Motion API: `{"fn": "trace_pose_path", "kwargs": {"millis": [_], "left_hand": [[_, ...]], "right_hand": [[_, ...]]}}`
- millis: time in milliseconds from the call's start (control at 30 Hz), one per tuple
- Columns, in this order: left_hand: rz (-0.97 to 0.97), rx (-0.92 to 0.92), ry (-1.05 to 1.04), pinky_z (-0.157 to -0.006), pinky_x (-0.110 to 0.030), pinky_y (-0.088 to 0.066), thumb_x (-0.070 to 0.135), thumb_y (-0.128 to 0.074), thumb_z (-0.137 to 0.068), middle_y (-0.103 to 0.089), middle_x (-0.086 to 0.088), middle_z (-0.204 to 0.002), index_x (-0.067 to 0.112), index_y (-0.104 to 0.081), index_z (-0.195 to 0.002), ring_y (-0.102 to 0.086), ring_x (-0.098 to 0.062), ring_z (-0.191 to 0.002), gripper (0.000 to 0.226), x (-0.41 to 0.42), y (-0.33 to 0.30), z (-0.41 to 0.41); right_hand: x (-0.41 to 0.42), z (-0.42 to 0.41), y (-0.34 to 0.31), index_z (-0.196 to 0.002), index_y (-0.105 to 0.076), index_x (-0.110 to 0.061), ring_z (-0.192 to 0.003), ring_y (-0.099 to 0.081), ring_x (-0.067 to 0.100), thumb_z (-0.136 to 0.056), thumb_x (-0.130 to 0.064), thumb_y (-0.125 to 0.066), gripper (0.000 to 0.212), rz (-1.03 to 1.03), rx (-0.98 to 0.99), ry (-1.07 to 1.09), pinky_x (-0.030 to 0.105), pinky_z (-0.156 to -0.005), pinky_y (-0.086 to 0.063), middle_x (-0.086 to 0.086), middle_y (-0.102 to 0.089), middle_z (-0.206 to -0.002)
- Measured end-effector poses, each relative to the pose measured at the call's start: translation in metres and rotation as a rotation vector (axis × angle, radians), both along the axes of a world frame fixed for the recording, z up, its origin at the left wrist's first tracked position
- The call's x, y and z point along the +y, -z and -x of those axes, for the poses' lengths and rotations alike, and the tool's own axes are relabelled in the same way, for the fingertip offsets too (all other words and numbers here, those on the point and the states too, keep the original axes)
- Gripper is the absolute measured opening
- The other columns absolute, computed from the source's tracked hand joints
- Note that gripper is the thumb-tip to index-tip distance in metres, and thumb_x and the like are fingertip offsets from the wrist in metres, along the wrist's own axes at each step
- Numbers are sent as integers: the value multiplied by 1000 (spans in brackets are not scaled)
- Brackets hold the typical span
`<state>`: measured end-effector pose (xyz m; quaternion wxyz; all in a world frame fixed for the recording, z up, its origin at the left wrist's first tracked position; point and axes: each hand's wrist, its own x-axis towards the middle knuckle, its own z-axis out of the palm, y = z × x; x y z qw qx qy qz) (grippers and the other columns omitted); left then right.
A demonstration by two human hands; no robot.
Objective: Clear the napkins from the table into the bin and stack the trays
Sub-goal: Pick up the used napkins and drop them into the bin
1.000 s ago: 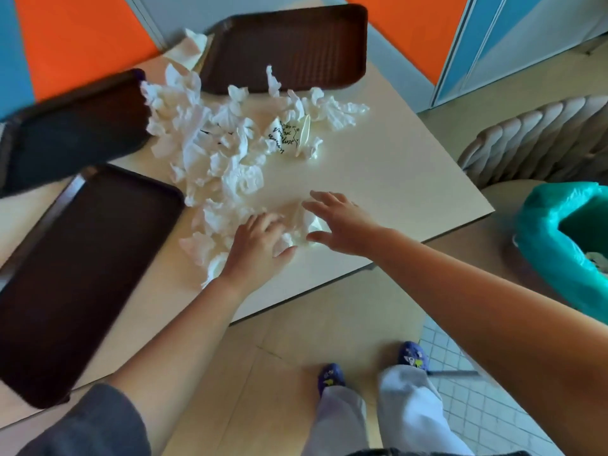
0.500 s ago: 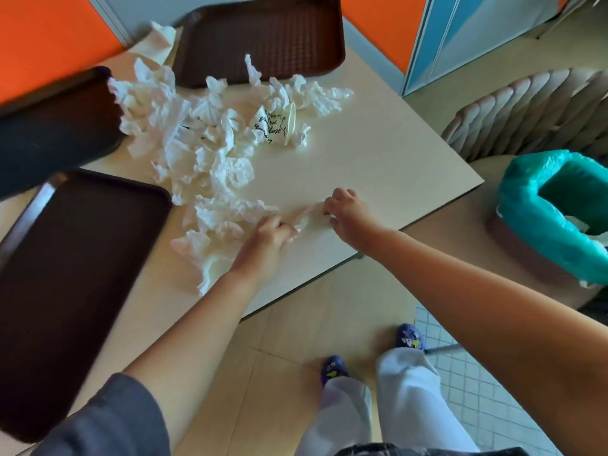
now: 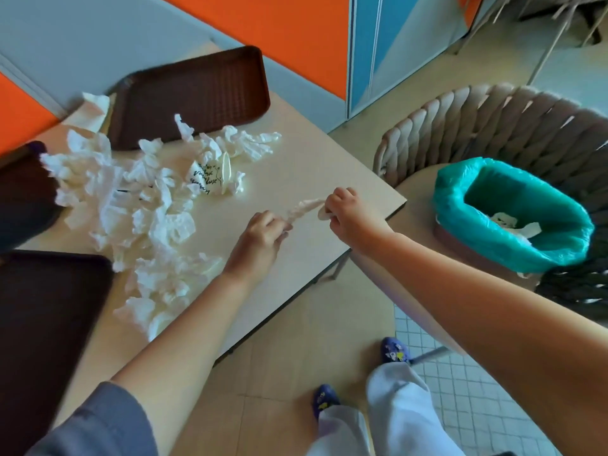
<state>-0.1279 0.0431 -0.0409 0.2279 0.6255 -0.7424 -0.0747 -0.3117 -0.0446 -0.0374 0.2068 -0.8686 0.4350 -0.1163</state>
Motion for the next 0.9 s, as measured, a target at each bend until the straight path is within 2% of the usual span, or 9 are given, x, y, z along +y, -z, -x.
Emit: {"fn": "trace_pose_path", "kwargs": {"millis": [133,300,467,633,700,800,900], "left_hand": [[27,2,40,-68,-38,-53,-2,-58,-76,-63,-19,-83,-4,-67,-88,-60,-36,-81,14,-40,-4,37],[44,38,136,-74,-33,-49,-4,-59,-76,-62,-19,-89,-3,-66,-92,-56,-30,-86,17,-98,2,99],[53,72,246,-75,-31,-48,-2,-56,-79,-59,-18,-94,-2,-68,-95,-54,-24,-88,20,-155,18,171],[105,59,341,-79,-28,-48,-5,-62,-80,-55,-23,-94,-4,-67,-104,-58,-28,-83,25,-202,27,238],[64,65,361,-82,-27,-45,-5,-65,-78,-57,-22,-93,-3,-65,-107,-55,-24,-87,29,-215,35,270],[81,17,404,-76,-36,-40,6,-67,-74,-66,-11,-86,6,-65,-89,-46,-19,-88,14,-228,55,304],[36,61,461,-76,-27,-37,9,-63,-74,-65,-12,-82,4,-64,-80,-43,-18,-85,8,-232,69,333]], "right_hand": [[-28,47,-7,-100,-58,2,-103,-48,34,-81,3,-48,21,19,39,56,45,-85,-45,18,-55,-106],[-62,116,-8,-109,-56,-4,-107,-47,29,-88,-8,-51,22,30,80,134,36,-91,-42,14,-53,-114],[-90,197,6,-102,-57,-2,-102,-47,33,-89,-6,-47,17,-25,95,277,43,-85,-44,17,-52,-109],[-105,268,33,-107,-58,-6,-104,-47,34,-89,-8,-49,20,-73,171,381,43,-83,-47,16,-51,-110],[-105,295,49,-106,-58,-6,-104,-46,34,-87,-7,-50,21,-97,200,433,46,-81,-49,17,-51,-109],[-100,320,70,-104,-57,-5,-103,-44,34,-87,-5,-49,19,-155,209,504,45,-75,-49,18,-50,-107],[-96,337,86,-103,-54,-2,-103,-44,34,-86,1,-48,18,-214,191,543,46,-77,-48,20,-49,-107]]}}
